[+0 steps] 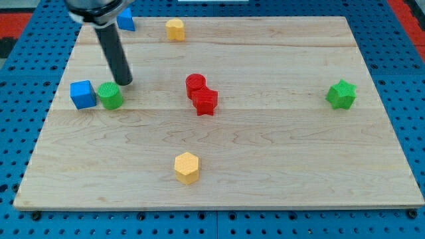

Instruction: Move green star to the center

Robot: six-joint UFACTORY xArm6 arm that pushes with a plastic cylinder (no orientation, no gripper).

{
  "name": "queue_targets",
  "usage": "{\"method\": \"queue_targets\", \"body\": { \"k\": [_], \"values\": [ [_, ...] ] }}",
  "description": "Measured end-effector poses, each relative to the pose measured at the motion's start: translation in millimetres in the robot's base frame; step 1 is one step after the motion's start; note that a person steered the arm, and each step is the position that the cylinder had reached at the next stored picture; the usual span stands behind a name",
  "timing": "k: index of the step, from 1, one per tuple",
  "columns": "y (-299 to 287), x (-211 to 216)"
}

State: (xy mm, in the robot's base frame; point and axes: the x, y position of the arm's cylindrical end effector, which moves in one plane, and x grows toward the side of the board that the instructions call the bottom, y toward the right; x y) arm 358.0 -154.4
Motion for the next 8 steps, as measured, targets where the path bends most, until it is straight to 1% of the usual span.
{"method": "queue_targets", "body": {
  "k": [1,2,3,4,5,6,7,8],
  "values": [
    [86,-72],
    [224,-64],
    [370,-33],
    [427,18],
    [389,101],
    [345,99],
    [345,56],
    [313,10]
  ]
}}
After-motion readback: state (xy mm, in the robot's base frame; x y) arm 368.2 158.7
